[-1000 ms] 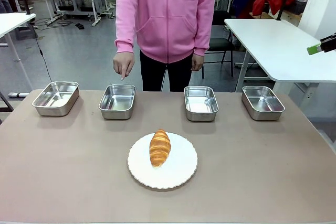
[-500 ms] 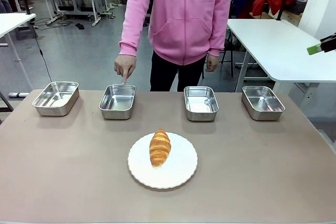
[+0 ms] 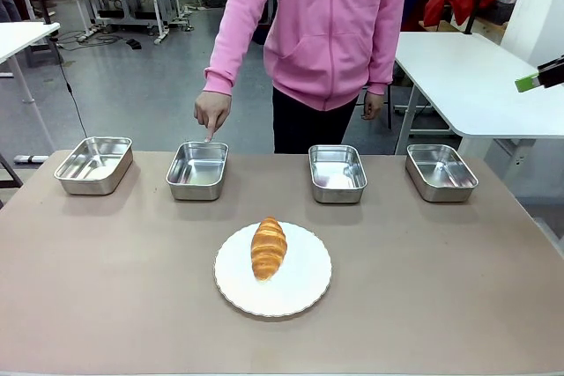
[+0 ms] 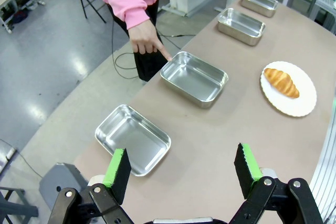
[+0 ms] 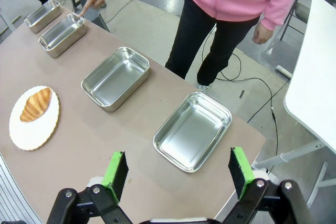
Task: Place the bread in the container.
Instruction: Place the Butter Roll into the Airtight Container indicated by the human.
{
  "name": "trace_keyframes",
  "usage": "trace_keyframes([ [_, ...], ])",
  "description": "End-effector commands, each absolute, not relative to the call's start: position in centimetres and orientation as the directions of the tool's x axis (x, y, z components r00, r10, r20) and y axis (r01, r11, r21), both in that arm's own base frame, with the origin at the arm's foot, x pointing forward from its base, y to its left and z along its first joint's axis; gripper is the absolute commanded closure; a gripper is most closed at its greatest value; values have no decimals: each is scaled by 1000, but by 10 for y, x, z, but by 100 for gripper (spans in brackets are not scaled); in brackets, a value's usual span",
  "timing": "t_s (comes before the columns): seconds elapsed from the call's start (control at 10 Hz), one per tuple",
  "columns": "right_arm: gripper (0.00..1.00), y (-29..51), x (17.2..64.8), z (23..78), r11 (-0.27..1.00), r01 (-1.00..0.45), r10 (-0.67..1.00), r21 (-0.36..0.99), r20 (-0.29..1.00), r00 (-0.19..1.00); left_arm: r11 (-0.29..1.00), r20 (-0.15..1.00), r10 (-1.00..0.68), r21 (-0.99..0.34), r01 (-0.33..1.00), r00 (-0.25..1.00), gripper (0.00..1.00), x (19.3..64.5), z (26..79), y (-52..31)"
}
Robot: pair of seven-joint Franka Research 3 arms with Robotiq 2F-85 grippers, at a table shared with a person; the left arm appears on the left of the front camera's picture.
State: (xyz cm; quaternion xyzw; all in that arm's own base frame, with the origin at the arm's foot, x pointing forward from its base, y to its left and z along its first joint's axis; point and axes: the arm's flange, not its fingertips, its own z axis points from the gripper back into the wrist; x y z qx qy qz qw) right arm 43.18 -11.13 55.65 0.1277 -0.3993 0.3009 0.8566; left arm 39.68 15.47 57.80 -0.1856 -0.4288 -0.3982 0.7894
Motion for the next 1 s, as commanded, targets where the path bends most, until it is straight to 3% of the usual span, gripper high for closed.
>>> trace_keyframes([
  [0.0,0,-110,433,557,782,-623,405,-16,772,490,613,829,-469,56,788,306,0,398,578,154],
  [0.5,0,-110,433,557,782,-623,405,-16,772,490,614,825,-469,48,788,315,0,397,578,155],
  [0.9,0,-110,433,557,782,-623,405,-16,772,490,769,661,-449,-56,637,601,0,432,599,20],
])
